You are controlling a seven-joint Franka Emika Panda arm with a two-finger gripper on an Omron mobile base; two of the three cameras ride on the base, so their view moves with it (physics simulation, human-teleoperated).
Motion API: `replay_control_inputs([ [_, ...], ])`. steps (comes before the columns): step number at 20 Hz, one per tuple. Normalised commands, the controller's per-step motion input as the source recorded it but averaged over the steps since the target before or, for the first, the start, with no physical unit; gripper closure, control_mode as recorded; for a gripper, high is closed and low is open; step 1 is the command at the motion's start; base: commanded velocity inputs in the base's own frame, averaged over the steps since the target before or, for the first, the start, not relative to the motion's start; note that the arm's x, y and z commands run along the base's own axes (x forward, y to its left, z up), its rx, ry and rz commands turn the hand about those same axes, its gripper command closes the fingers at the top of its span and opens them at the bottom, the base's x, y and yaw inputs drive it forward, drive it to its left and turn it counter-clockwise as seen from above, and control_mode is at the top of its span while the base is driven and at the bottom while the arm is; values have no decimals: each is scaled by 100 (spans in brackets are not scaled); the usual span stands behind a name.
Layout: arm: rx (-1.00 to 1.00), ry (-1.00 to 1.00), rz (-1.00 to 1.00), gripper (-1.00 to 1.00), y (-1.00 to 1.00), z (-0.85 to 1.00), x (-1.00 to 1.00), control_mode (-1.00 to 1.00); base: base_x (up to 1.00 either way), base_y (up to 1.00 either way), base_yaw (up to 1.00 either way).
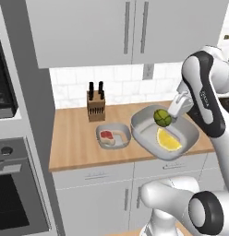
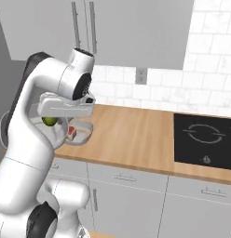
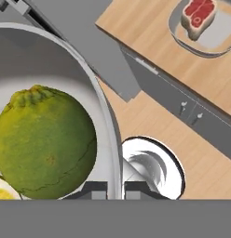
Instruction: Take the meat container that has the steak and place it on the second highest rack of the freezer. Then take the vegetable container that has the lemon wedge and lime and place it on the highest rack of the freezer.
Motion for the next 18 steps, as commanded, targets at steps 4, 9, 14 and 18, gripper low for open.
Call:
replay_control_inputs([
  [4, 0, 0, 0, 100, 0, 0, 0, 100, 0, 78, 0],
  [9, 0, 0, 0, 100, 0, 0, 0, 100, -6, 100, -10],
  [14, 0, 0, 0, 100, 0, 0, 0, 100, -10, 100, -12],
  [18, 0, 0, 0, 100, 0, 0, 0, 100, -39, 100, -8],
])
